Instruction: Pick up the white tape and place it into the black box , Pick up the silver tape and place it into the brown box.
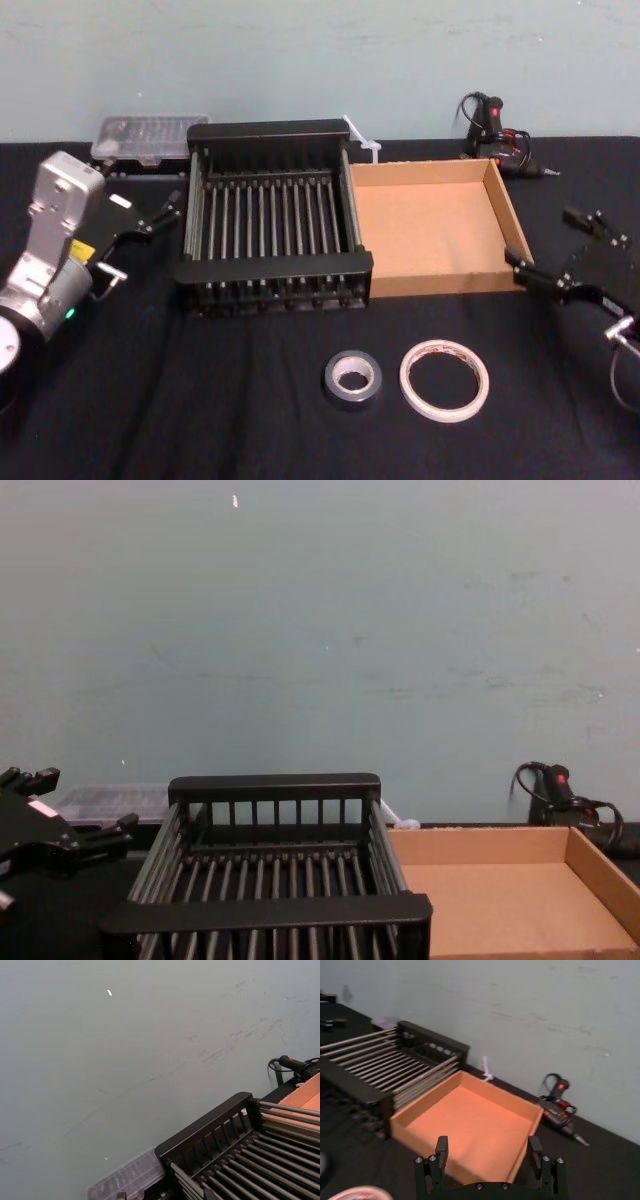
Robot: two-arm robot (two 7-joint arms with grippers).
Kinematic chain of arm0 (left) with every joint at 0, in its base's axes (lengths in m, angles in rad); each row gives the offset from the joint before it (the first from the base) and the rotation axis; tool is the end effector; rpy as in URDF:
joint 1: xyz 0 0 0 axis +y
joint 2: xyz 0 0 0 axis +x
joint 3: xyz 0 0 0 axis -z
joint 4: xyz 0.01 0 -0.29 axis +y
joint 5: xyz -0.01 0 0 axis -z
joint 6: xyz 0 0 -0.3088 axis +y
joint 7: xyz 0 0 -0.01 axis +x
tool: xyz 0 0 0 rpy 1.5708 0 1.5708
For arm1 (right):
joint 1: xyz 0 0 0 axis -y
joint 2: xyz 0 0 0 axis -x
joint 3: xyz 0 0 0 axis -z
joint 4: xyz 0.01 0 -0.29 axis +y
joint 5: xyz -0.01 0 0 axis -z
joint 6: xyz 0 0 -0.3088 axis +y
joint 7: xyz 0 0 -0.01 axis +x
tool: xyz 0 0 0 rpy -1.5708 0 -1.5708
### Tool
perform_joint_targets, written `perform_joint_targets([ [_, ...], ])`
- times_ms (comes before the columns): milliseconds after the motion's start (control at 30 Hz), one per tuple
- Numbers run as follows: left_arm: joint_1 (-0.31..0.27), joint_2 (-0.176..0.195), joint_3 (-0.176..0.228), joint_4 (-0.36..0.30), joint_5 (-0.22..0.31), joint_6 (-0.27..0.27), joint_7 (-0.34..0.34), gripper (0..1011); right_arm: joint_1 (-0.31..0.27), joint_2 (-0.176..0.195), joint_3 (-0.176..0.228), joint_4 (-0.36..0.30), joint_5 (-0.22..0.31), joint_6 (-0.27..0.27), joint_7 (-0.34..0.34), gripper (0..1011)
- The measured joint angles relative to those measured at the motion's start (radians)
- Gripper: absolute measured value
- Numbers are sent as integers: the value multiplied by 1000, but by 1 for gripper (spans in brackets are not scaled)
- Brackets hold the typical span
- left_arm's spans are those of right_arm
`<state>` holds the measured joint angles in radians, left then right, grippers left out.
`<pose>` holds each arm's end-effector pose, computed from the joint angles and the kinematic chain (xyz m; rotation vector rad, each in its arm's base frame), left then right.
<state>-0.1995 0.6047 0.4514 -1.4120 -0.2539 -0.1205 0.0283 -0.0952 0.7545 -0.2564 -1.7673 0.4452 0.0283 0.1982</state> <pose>0.3581 0.0827 -0.3023 0.3045 -0.2850 1.2480 0.2908 -0.1028 -0.2586 -0.2870 -0.0944 -1.0310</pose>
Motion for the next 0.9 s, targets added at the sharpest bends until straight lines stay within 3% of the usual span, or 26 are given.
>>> perform_joint_targets([
  [100, 0, 0, 0, 0, 0, 0, 0, 1001, -41, 12, 12, -31, 8, 6, 22, 1002],
  [367, 0, 0, 0, 0, 0, 0, 0, 1002, -82, 20, 11, -58, 5, 39, 61, 1002],
  [900, 0, 0, 0, 0, 0, 0, 0, 1001, -70, -1, -35, -38, -26, 141, 153, 1002],
])
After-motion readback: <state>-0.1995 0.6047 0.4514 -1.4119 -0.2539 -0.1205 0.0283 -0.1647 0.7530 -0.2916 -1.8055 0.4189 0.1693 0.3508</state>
